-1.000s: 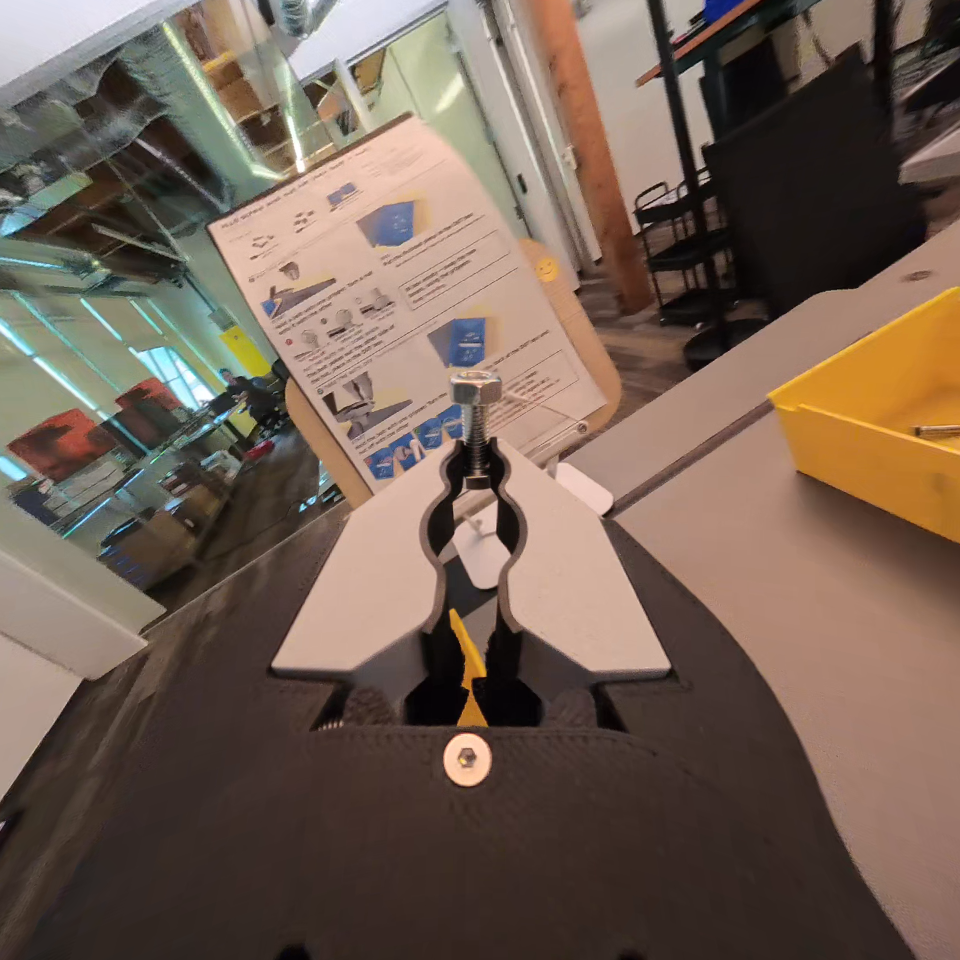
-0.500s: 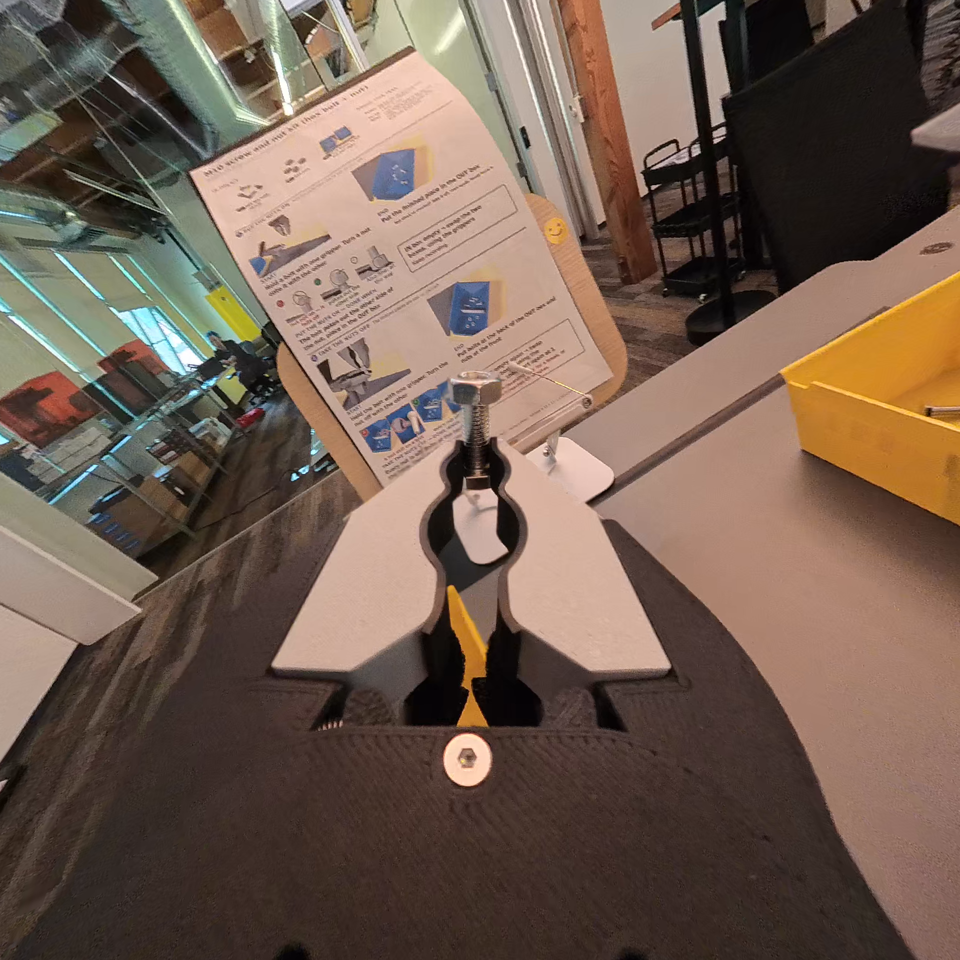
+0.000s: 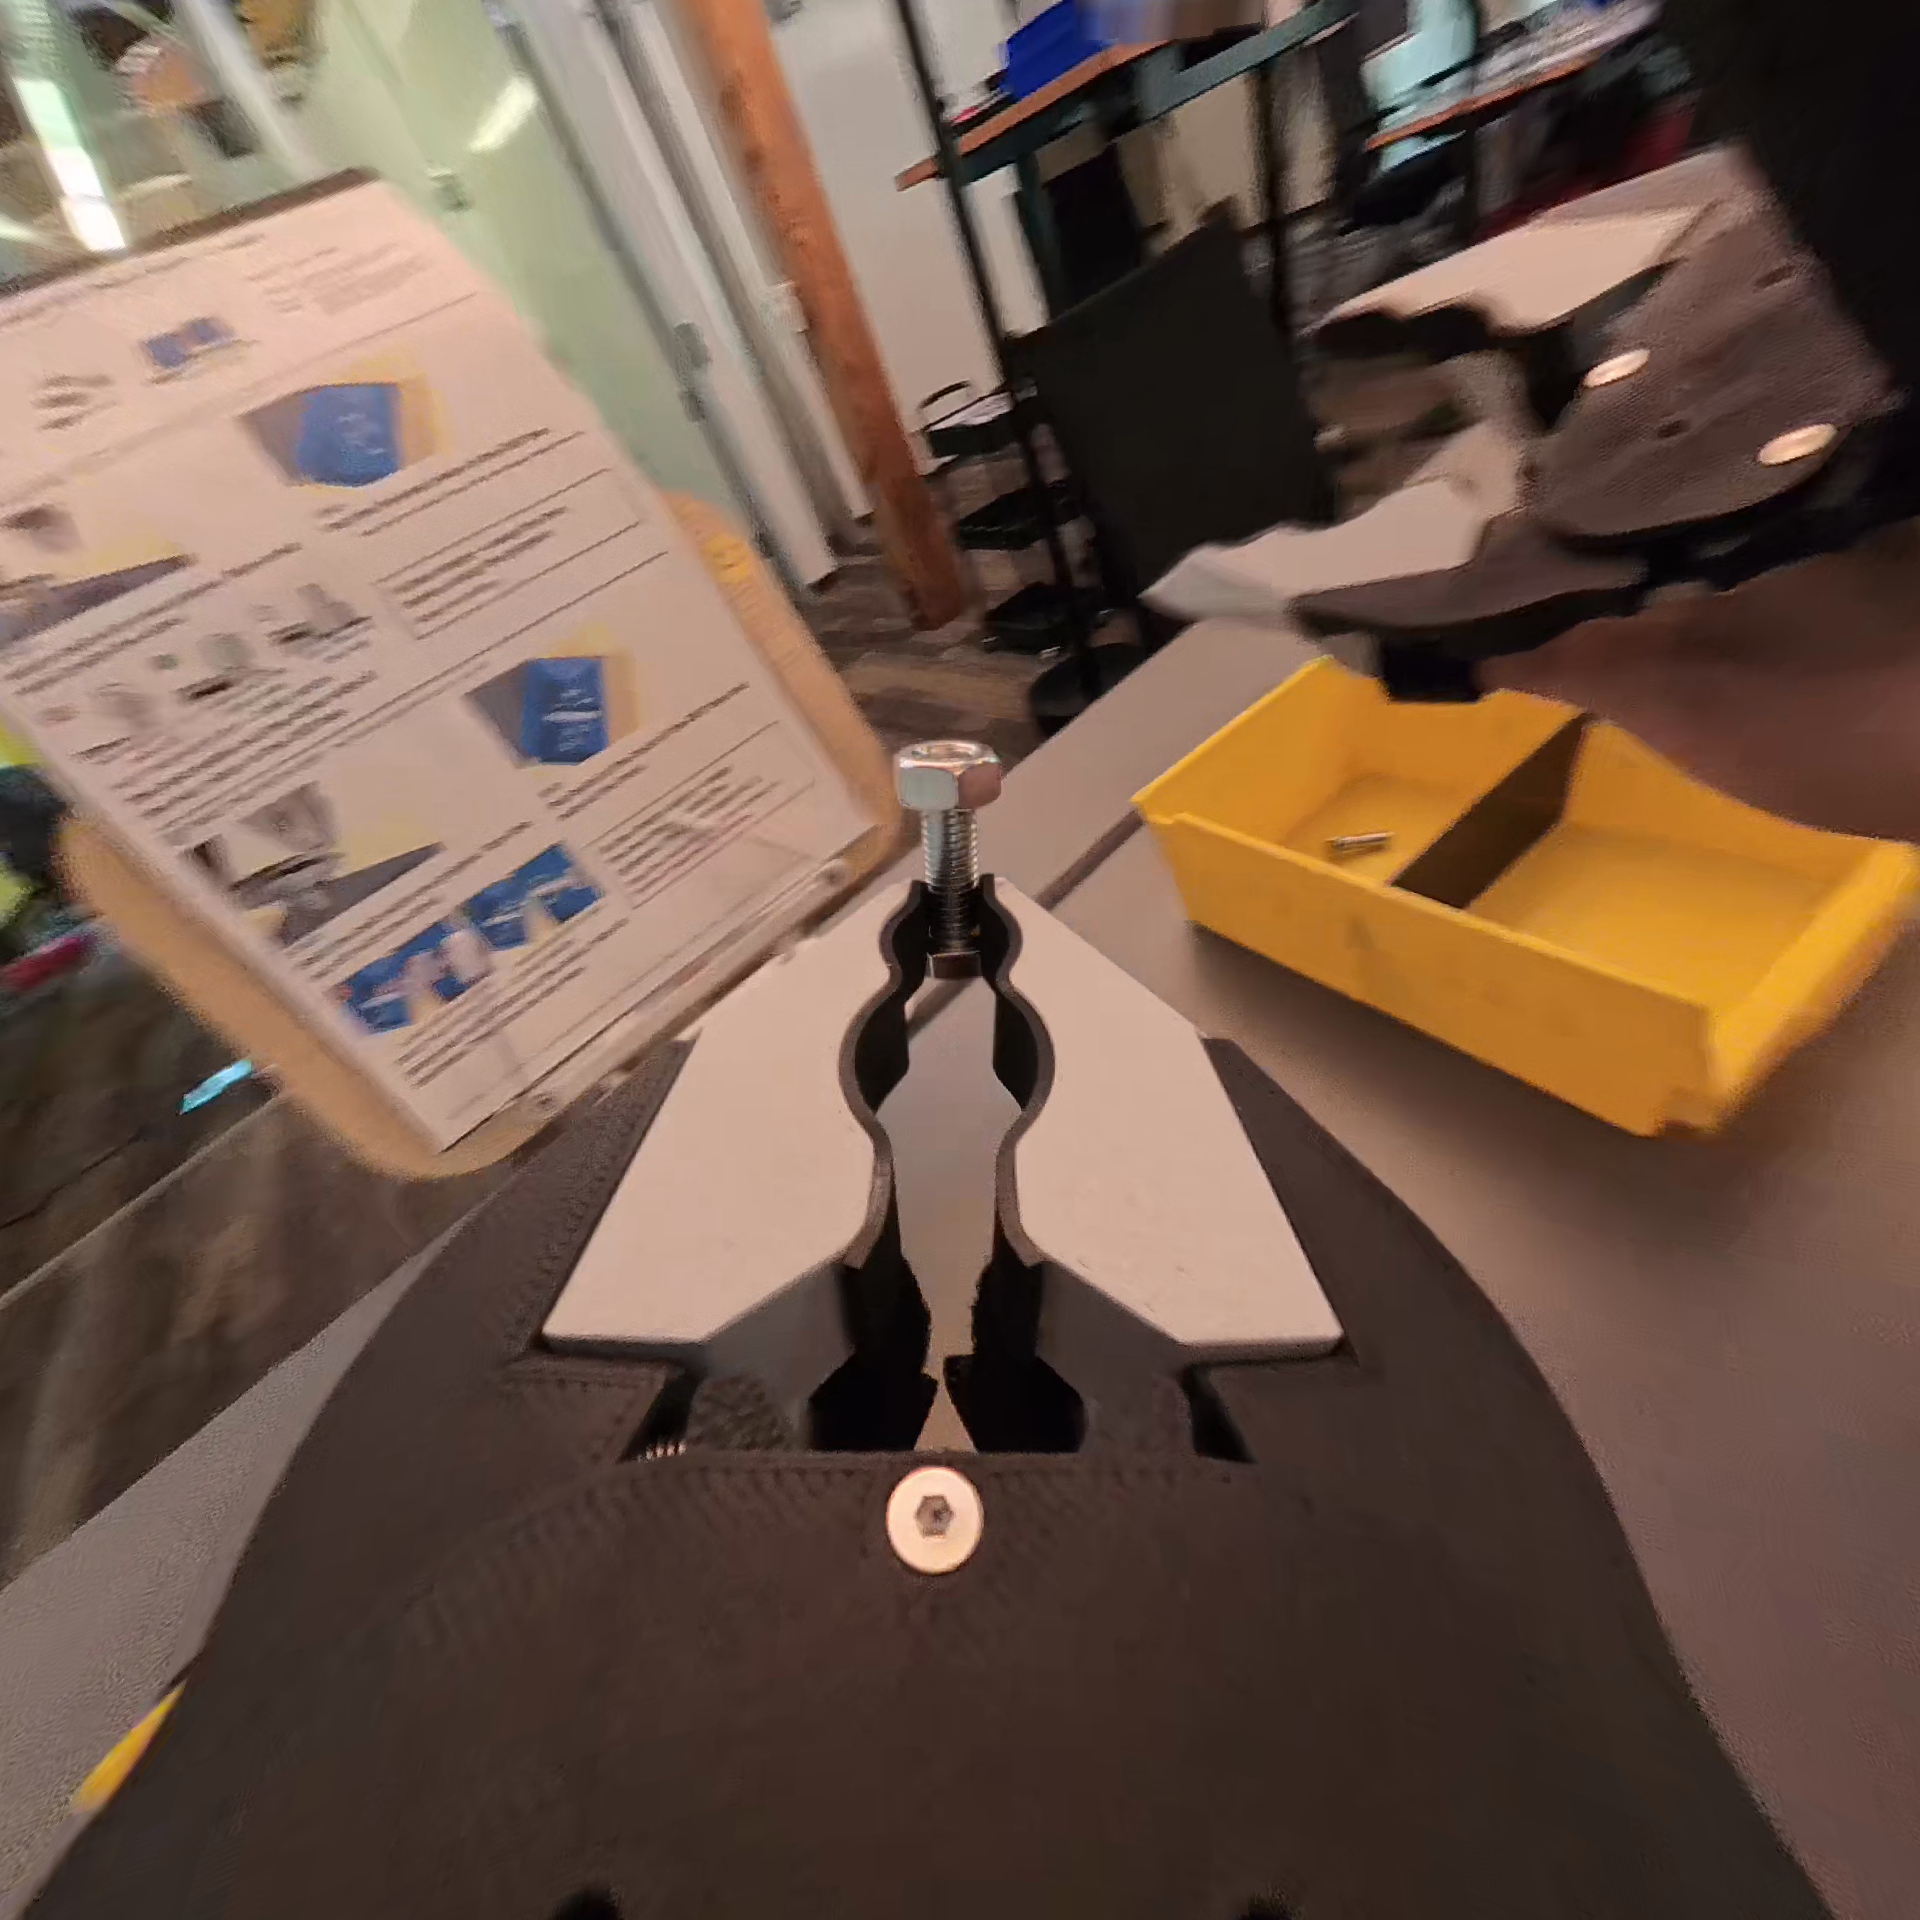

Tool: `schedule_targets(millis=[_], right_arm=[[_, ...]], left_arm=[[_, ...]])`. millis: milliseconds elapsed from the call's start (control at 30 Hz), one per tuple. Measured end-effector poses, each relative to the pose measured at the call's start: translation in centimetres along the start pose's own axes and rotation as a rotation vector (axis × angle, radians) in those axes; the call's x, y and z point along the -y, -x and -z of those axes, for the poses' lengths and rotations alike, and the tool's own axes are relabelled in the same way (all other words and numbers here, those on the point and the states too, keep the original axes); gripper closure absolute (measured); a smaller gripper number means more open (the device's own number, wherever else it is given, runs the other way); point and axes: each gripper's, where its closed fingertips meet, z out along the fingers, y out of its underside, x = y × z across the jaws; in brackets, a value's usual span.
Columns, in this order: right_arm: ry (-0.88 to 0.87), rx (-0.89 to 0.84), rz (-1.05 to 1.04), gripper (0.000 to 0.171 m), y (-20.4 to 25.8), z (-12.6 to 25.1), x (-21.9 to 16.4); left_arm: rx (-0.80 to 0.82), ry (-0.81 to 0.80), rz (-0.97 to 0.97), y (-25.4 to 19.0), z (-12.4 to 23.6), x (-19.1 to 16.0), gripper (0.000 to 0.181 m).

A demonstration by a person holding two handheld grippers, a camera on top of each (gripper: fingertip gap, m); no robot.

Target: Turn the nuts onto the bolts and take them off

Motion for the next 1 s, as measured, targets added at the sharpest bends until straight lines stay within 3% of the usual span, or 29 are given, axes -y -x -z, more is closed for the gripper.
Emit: schedule_targets(millis=[100,233,367,733,1000], right_arm=[[-0.148,0.316,-0.087,0.09,3.5,2.2,2.7],[-0.451,0.876,-0.468,0.106,5.7,9.6,8.6],[-0.551,1.249,-0.605,0.114,6.6,14.6,10.7],[-0.493,1.237,-0.485,0.121,9.6,14.5,10.1],[-0.512,1.217,-0.507,0.127,8.0,14.1,10.1]], left_arm=[[-0.189,-0.061,0.079,-3.1,-0.5,1.3,0.174],[-0.404,-0.171,0.19,-5.0,0.2,2.6,0.174],[-0.573,-0.251,0.241,-5.9,1.8,4.1,0.174],[-0.509,-0.25,0.175,-6.4,2.7,4.6,0.174],[-0.519,-0.281,0.184,-6.3,3.5,5.3,0.174]])
